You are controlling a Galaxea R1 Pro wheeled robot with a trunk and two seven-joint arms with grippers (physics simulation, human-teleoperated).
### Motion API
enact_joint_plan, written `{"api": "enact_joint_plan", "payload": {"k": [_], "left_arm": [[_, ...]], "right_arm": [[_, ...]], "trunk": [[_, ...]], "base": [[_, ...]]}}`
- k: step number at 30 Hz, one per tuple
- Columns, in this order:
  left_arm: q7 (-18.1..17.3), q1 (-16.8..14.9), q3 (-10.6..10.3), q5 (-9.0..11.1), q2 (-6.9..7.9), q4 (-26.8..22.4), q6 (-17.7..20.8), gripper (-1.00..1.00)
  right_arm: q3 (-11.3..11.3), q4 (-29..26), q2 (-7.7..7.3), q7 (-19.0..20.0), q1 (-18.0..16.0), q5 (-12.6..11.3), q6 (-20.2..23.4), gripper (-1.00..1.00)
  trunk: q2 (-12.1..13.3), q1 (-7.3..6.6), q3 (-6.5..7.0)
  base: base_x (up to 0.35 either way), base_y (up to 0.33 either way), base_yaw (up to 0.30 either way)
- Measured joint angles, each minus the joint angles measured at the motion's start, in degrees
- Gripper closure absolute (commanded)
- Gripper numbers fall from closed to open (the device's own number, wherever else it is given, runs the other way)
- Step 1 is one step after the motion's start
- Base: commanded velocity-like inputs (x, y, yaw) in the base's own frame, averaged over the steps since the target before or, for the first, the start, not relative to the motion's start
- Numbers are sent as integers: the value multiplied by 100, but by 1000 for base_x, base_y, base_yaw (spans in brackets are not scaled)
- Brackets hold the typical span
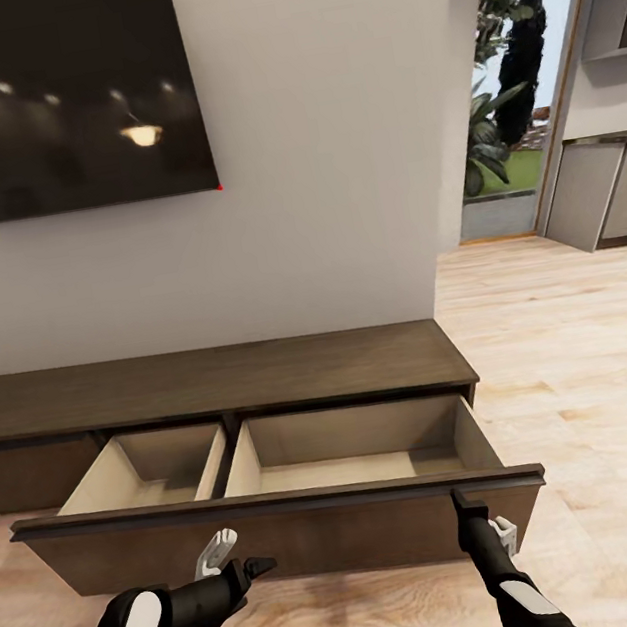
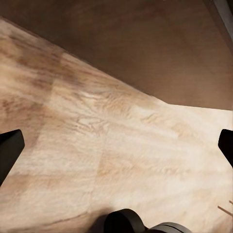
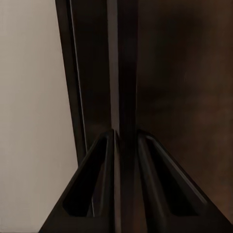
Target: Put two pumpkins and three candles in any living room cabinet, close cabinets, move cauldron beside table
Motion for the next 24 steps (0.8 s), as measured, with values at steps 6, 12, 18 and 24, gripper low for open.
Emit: {"api": "enact_joint_plan", "payload": {"k": [6,12,18,24], "left_arm": [[1,0,1,0,5,0,0,-100],[-1,-1,-1,-2,2,2,-1,-100],[1,-1,-1,-2,-3,2,-1,-100],[2,2,2,-2,-3,-2,0,-100]], "right_arm": [[4,4,-2,5,0,-4,2,100],[-10,-4,-2,-16,-7,20,-3,100],[-11,-4,-5,-33,-15,22,3,-100],[-131,-30,-9,51,-1,-110,28,-100]], "trunk": [[0,0,0],[1,1,1],[1,1,1],[-1,-1,0]], "base": [[-4,0,0],[-48,0,0],[-8,0,0],[0,0,0]]}}
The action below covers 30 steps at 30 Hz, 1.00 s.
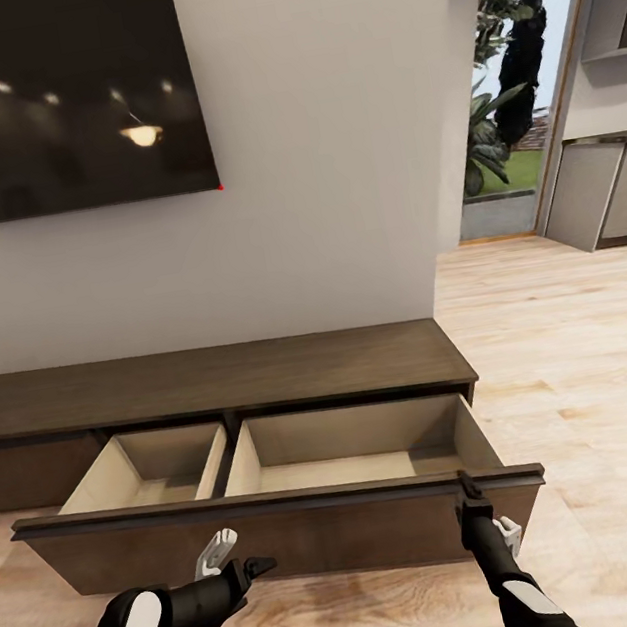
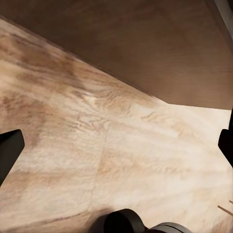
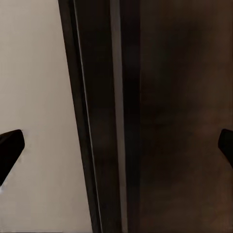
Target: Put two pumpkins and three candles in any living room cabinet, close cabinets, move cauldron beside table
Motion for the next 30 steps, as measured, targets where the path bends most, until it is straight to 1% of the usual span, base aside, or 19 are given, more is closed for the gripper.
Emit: {"api": "enact_joint_plan", "payload": {"k": [5,8,9,11,12,15,18,21,23,25,26,29,30], "left_arm": [[-1,0,-2,0,0,0,0,-100],[1,0,-9,-3,-1,0,0,-100],[0,0,-23,0,-1,0,0,-100],[2,0,-137,5,12,0,0,-100],[0,0,-169,5,15,0,0,-100],[-1,0,-193,4,15,5,0,-100],[0,0,-197,4,12,8,0,-100],[2,0,-191,8,14,5,0,-100],[4,0,-187,13,13,7,0,-100],[6,0,-184,14,20,8,0,-100],[7,0,-180,14,23,10,0,-100],[7,0,-178,15,25,15,0,-100],[7,0,-180,15,20,22,0,-100]], "right_arm": [[0,0,0,0,0,0,3,-100],[0,0,0,-2,0,0,6,-100],[0,0,0,-4,0,0,9,-100],[5,0,-37,-13,0,-1,38,-100],[7,0,-55,-81,0,0,95,-100],[8,0,-119,-488,0,-3,361,-100],[7,-1,-162,-783,0,-6,671,-100],[0,-7,-217,-907,6,-8,1014,-100],[-15,-8,-269,-954,7,-4,1207,-100],[-22,-8,-296,-1108,8,3,1336,-100],[-29,-8,-312,-1369,12,10,1382,-100],[-45,-9,-333,-1787,19,13,1405,-100],[-49,-9,-380,-2131,15,10,1422,-100]], "trunk": [[0,0,0],[0,0,0],[0,0,0],[0,0,0],[0,0,0],[0,0,0],[0,0,0],[0,0,0],[2,-5,44],[5,-11,88],[6,-13,110],[10,-21,176],[12,-23,199]], "base": [[-16,0,0],[-173,0,0],[-254,0,0],[-277,0,0],[-275,0,0],[-166,0,0],[-48,0,0],[-14,0,0],[-4,0,0],[-2,0,0],[0,0,0],[0,0,0],[0,0,0]]}}
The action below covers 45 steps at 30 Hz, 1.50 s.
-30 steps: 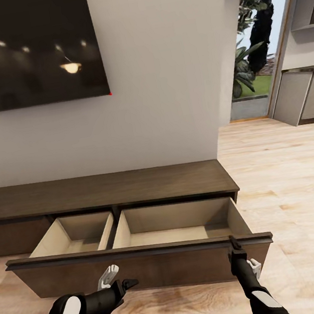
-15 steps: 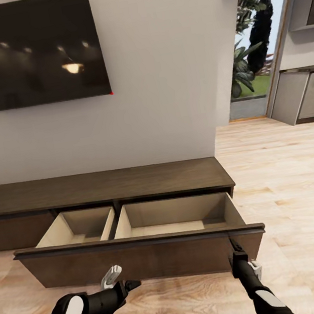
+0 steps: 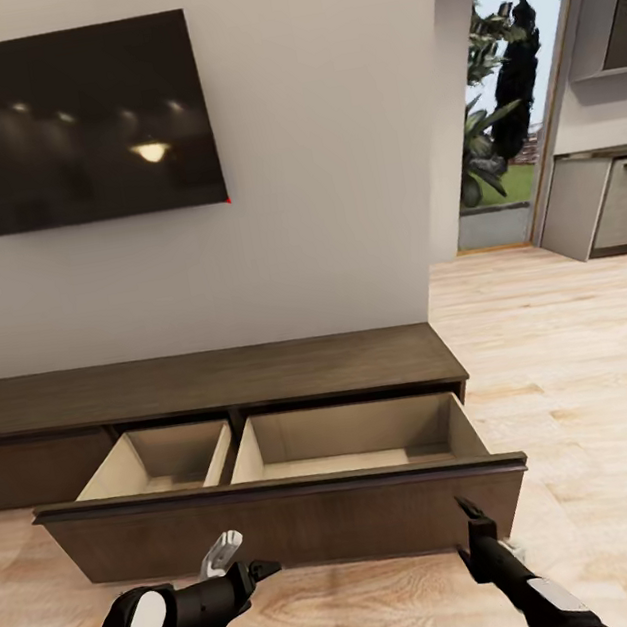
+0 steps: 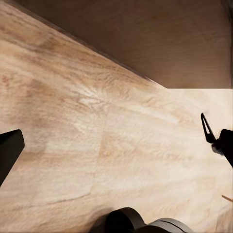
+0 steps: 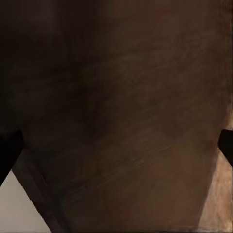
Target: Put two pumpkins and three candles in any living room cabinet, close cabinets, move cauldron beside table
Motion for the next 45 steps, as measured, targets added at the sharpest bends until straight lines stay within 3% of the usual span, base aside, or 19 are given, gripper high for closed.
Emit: {"api": "enact_joint_plan", "payload": {"k": [3,6,8,12,16,32,45], "left_arm": [[0,0,-24,0,1,10,0,-100],[0,0,-143,2,10,17,0,-100],[0,0,-211,1,12,24,0,-100],[1,1,-387,0,10,77,0,-100],[0,0,-429,0,7,124,0,-100],[0,0,-469,1,7,162,0,-100],[12,0,-451,-36,13,428,0,-100]], "right_arm": [[0,-4,-120,-562,2,-5,121,-100],[3,-6,-286,-758,149,32,514,-100],[4,-9,-369,-794,269,45,713,-100],[4,-11,-683,-826,792,46,1190,-100],[-1,-9,-819,-830,1055,21,1304,-100],[-8,-11,-881,-833,1157,29,1263,-100],[16,-19,-885,-819,1166,108,819,-100]], "trunk": [[4,-8,66],[8,-15,133],[11,-21,177],[16,-31,265],[98,-79,346],[740,-431,634],[1261,-716,867]], "base": [[0,0,0],[0,0,0],[0,0,0],[0,0,0],[0,0,0],[0,0,0],[0,0,0]]}}
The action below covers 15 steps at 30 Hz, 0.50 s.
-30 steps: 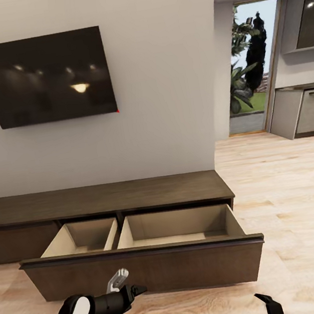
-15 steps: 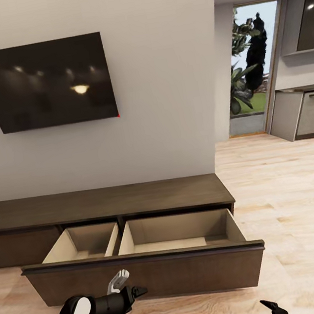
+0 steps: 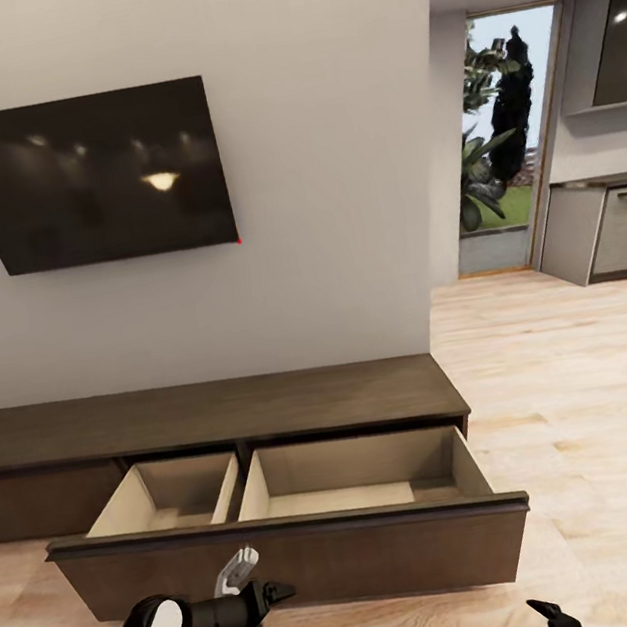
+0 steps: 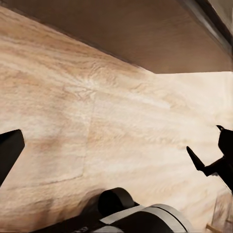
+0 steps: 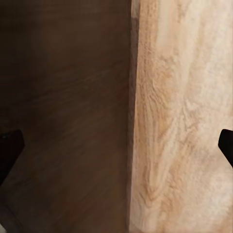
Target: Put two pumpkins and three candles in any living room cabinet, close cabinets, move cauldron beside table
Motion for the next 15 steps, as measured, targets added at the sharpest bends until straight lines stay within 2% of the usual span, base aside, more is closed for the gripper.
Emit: {"api": "enact_joint_plan", "payload": {"k": [6,8,11,13,15], "left_arm": [[45,0,-7,-45,-9,264,0,-100],[53,0,-14,-83,-8,335,-1,-100],[59,0,-13,-201,-8,504,-17,-100],[73,0,-10,-255,-6,595,-27,-100],[123,0,-5,-381,-2,806,-41,-100]], "right_arm": [[85,-21,-51,-52,55,90,-55,-100],[155,-23,-53,-65,60,278,-69,-100],[253,-35,-53,-90,64,730,-81,-100],[275,-41,-50,-114,62,906,-91,-100],[292,-50,-45,-158,61,1179,-141,-100]], "trunk": [[241,-132,108],[321,-176,144],[441,-242,197],[521,-286,233],[602,-329,269]], "base": [[0,0,0],[0,0,0],[0,0,0],[0,0,0],[0,0,0]]}}
